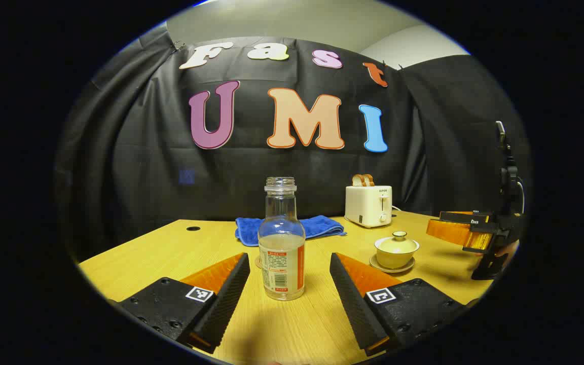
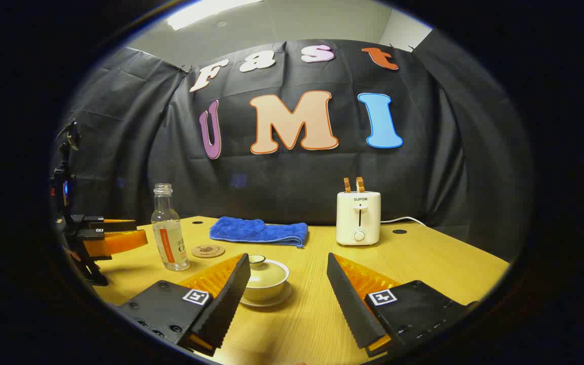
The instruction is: Open the teacup lid with one hand, grasp the water bottle and pour water into the teacup with the other hand; after pouring, place the water bottle on the coaster and then close the teacup lid.
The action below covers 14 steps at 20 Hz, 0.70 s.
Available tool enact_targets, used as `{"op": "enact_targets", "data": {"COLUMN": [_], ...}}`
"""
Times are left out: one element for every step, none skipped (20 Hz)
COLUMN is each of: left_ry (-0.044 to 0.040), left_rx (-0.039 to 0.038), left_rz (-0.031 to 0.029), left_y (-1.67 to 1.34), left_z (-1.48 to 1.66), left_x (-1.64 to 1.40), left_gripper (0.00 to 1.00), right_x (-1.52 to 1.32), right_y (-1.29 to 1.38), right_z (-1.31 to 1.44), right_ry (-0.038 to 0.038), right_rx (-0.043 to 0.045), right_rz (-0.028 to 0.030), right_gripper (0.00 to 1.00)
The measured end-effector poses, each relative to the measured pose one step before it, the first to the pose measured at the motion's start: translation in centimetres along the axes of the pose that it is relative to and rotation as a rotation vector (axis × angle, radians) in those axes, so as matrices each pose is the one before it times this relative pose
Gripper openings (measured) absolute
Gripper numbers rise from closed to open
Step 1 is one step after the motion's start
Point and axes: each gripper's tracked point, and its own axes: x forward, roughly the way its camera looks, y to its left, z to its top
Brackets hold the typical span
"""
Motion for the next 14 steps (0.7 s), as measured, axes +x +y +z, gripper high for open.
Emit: {"op": "enact_targets", "data": {"left_ry": [0.00084, 0.00173, -0.00334, -0.00224, 0.00285, -0.00135, -0.00118, 0.00228, -0.00156, 0.00136, -0.00097, -0.00012, 0.00011, -0.00017], "left_rx": [0.00053, -0.00040, 0.00004, -0.00009, 0.00075, -0.00005, -0.00021, 0.00017, -0.00039, 0.00072, -0.00064, 0.00101, -0.00084, 0.00053], "left_rz": [0.00517, 0.00031, 0.00033, 0.00150, 0.00349, 0.00252, 0.00095, 0.00039, 0.00014, 0.00018, 0.00088, 0.00012, 0.00025, -0.00020], "left_y": [0.096, -0.057, -0.092, 0.059, 0.093, 0.053, -0.015, 0.007, 0.006, 0.009, -0.003, -0.061, 0.046, -0.019], "left_z": [0.001, -0.042, 0.007, 0.088, -0.080, 0.059, 0.014, -0.018, -0.016, 0.031, -0.069, 0.077, -0.044, 0.008], "left_x": [-0.020, -0.028, 0.008, 0.021, 0.066, -0.085, -0.047, 0.070, -0.033, -0.036, -0.036, 0.064, -0.002, 0.012], "left_gripper": [0.93, 0.93, 0.93, 0.93, 0.93, 0.93, 0.93, 0.93, 0.93, 0.91, 0.93, 0.93, 0.93, 0.93], "right_x": [0.045, 0.013, 0.001, 0.019, -0.047, 0.020, 0.039, 0.008, -0.091, 0.002, -0.037, 0.027, -0.024, 0.142], "right_y": [0.095, 0.002, 0.035, 0.066, 0.017, -0.025, -0.002, 0.038, -0.031, 0.040, -0.025, 0.013, -0.015, 0.030], "right_z": [0.024, 0.004, -0.031, 0.045, -0.017, -0.030, 0.044, 0.058, -0.078, 0.042, -0.062, 0.050, 0.044, -0.011], "right_ry": [-0.00204, 0.00165, -0.00143, 0.00093, -0.00052, 0.00005, 0.00053, -0.00078, 0.00049, -0.00050, 0.00055, -0.00050, 0.00063, -0.00041], "right_rx": [-0.00060, 0.00059, -0.00071, 0.00080, -0.00020, 0.00019, -0.00005, -0.00031, 0.00018, -0.00041, 0.00034, -0.00031, 0.00033, -0.00023], "right_rz": [0.00016, -0.00025, 0.00104, 0.00272, 0.00140, 0.00024, -0.00010, 0.00015, -0.00017, 0.00025, -0.00007, 0.00013, 0.00003, -0.00005], "right_gripper": [0.93, 0.93, 0.93, 0.96, 0.93, 0.93, 1.00, 0.96, 0.96, 0.96, 0.96, 0.93, 0.93, 0.93]}}
